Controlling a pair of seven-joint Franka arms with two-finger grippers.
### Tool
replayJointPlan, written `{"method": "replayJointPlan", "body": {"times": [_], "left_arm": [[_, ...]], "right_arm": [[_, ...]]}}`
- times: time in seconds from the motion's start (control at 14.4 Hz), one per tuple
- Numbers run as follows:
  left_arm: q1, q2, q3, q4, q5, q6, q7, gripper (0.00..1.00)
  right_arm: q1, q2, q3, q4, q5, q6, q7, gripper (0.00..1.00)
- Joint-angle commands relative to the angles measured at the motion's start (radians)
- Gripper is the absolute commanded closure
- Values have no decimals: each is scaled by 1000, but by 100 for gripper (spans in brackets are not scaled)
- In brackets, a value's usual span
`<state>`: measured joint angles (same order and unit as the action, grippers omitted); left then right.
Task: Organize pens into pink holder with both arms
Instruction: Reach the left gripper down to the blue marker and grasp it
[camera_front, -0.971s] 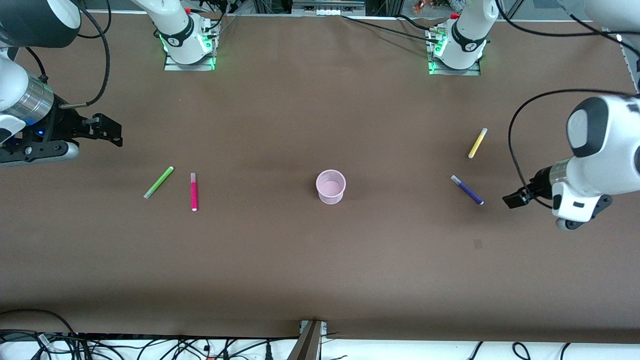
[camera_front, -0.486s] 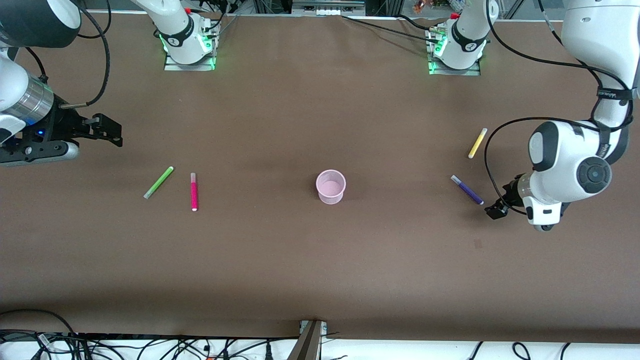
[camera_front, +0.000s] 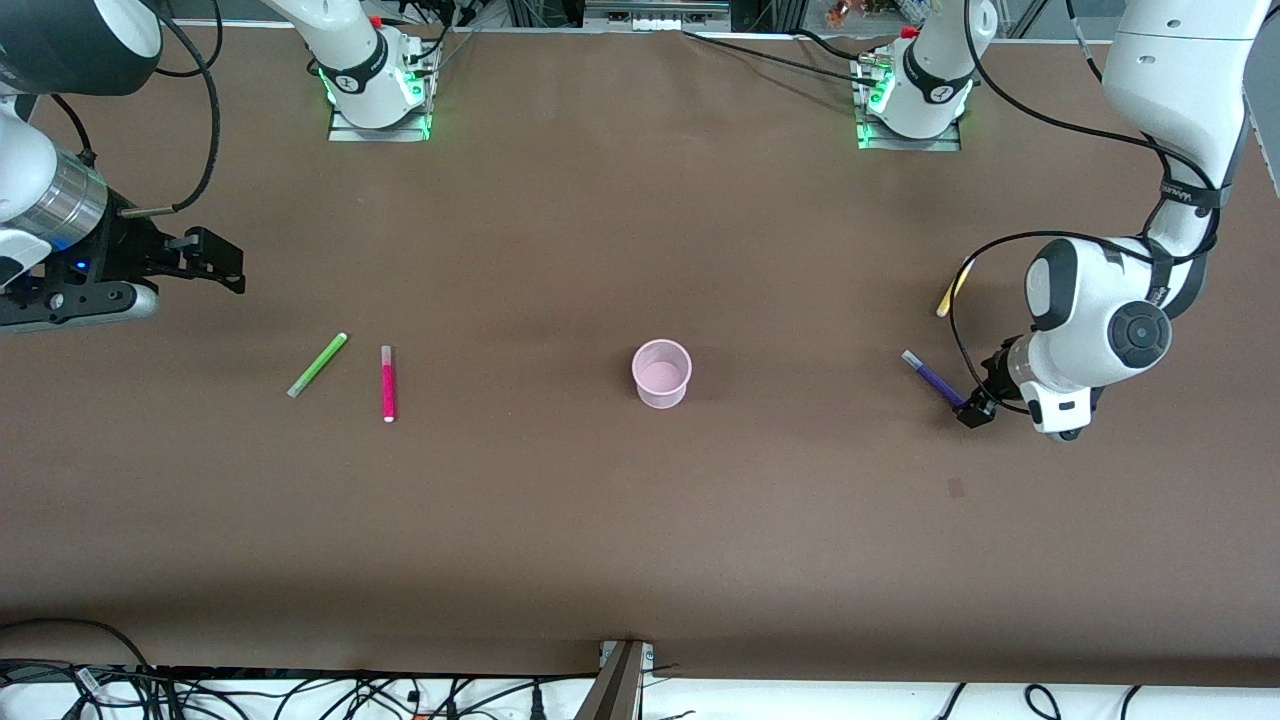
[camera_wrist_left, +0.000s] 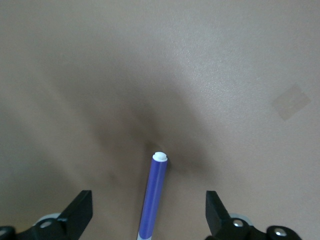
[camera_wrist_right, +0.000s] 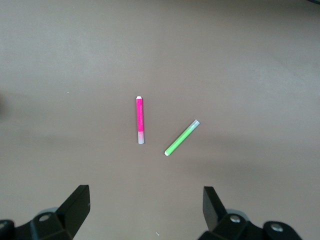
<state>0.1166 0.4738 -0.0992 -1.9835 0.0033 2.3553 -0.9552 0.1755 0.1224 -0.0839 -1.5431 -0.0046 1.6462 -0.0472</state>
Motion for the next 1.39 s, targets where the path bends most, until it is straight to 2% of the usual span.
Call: {"method": "replayJointPlan", "body": {"times": [0.0,0.21,0.76,0.83,0.9,1.04,1.18,1.32], "left_arm": [[-5,-21,1,-38,6,36,-19,11],[-9,-17,1,-80,6,111,-34,21],[-29,34,6,-98,21,206,-39,22],[-29,34,6,-98,23,206,-39,25],[-28,34,6,-98,23,206,-39,36],[-20,35,6,-97,36,206,-39,49],[-20,35,7,-97,43,206,-37,68],[-20,35,6,-95,43,206,-36,75]], "right_arm": [[-5,-9,4,-8,-11,6,-8,0],[-4,-9,4,-6,-11,6,-8,0],[-5,-9,1,-8,-11,4,-8,0],[-5,-9,1,-8,-11,6,-8,0],[-5,-9,1,-8,-11,4,-8,0],[-5,-9,3,-8,-11,1,-8,0],[-5,-9,3,-8,-11,0,-8,0],[-5,-9,3,-8,-11,-2,-8,0]]}}
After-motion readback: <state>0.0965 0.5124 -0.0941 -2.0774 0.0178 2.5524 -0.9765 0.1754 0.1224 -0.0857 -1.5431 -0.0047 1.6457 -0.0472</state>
